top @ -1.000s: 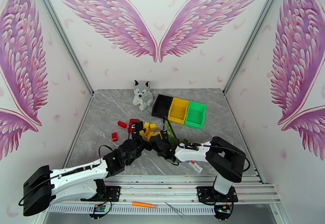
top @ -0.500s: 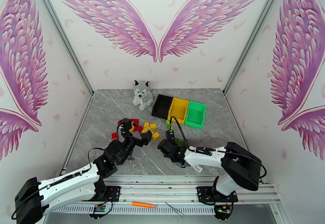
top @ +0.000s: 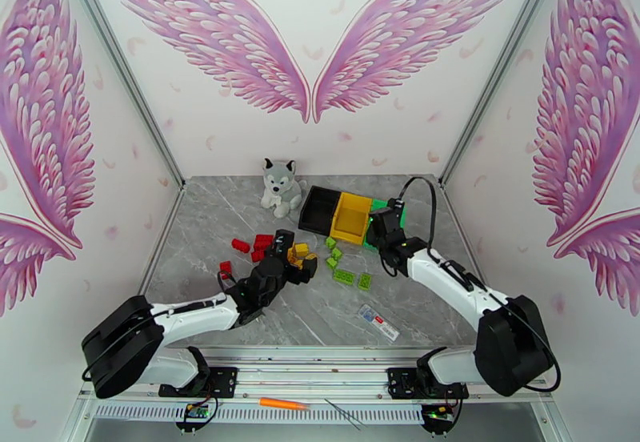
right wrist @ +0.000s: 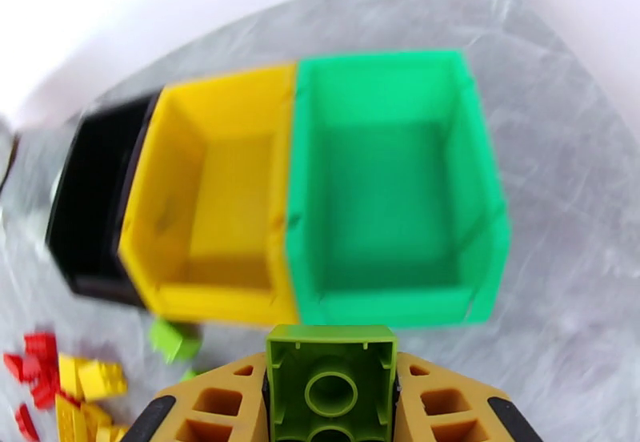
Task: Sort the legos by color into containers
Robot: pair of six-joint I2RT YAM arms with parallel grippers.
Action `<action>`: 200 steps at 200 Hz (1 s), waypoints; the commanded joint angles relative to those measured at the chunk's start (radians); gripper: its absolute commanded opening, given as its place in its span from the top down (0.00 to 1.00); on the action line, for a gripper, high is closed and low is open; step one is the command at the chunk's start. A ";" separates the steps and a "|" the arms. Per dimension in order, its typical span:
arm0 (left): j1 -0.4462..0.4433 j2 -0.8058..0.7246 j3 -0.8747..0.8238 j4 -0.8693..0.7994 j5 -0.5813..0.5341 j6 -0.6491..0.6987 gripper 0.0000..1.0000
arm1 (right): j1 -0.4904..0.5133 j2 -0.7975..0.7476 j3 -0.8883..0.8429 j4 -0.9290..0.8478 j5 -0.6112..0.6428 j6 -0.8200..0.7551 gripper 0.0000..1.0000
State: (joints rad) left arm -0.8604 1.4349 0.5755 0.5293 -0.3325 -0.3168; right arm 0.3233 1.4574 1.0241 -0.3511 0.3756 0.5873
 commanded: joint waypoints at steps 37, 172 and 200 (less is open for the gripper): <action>0.008 0.085 0.083 0.034 0.102 0.050 0.01 | -0.106 0.237 0.214 -0.110 -0.070 -0.071 0.84; 0.159 0.135 0.048 0.204 0.259 -0.095 0.01 | 0.116 -0.109 -0.091 -0.104 -0.097 -0.089 0.22; 0.185 0.163 0.051 0.244 0.297 -0.133 0.01 | 0.141 -0.230 -0.248 -0.079 -0.091 -0.018 0.32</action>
State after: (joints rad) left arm -0.6861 1.5692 0.6296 0.7029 -0.0994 -0.3893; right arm 0.4610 1.3071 0.8856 -0.4381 0.2687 0.5102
